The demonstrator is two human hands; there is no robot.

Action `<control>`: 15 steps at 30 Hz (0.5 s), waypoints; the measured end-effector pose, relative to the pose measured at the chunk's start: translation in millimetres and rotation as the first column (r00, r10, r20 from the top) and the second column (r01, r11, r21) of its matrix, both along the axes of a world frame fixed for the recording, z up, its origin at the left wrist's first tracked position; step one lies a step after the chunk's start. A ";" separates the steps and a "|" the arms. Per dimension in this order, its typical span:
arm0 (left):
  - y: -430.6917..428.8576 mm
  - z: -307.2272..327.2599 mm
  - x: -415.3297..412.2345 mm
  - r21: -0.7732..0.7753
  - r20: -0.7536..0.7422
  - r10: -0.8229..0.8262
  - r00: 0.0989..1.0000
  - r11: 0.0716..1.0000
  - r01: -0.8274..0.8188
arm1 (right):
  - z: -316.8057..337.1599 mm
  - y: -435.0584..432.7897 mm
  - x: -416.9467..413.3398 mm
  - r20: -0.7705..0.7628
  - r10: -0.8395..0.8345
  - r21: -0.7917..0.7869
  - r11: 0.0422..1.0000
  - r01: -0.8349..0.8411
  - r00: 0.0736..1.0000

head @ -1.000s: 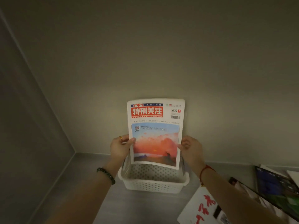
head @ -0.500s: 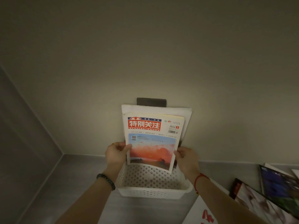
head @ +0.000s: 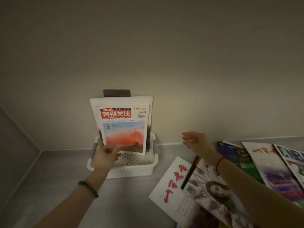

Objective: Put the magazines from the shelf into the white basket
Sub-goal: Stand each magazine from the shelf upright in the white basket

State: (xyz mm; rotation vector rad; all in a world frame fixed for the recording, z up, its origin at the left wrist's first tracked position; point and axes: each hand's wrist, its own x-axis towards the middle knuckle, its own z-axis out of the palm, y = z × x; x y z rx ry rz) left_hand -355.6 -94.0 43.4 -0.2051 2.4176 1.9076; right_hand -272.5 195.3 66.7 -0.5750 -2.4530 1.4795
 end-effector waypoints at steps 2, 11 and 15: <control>19.5 -6.3 24.7 0.019 0.035 -0.063 0.997 0.998 0.062 | -2.8 26.0 29.1 0.017 -0.028 0.026 0.999 0.027 0.999; 118.7 -46.9 144.5 0.196 0.425 -0.272 0.863 0.959 0.206 | -46.8 76.2 155.0 0.335 0.020 0.149 0.986 -0.074 0.942; 150.6 -62.0 182.9 0.200 0.544 -0.308 0.781 0.951 0.235 | -64.6 65.6 191.8 0.420 0.197 0.181 0.938 -0.294 0.886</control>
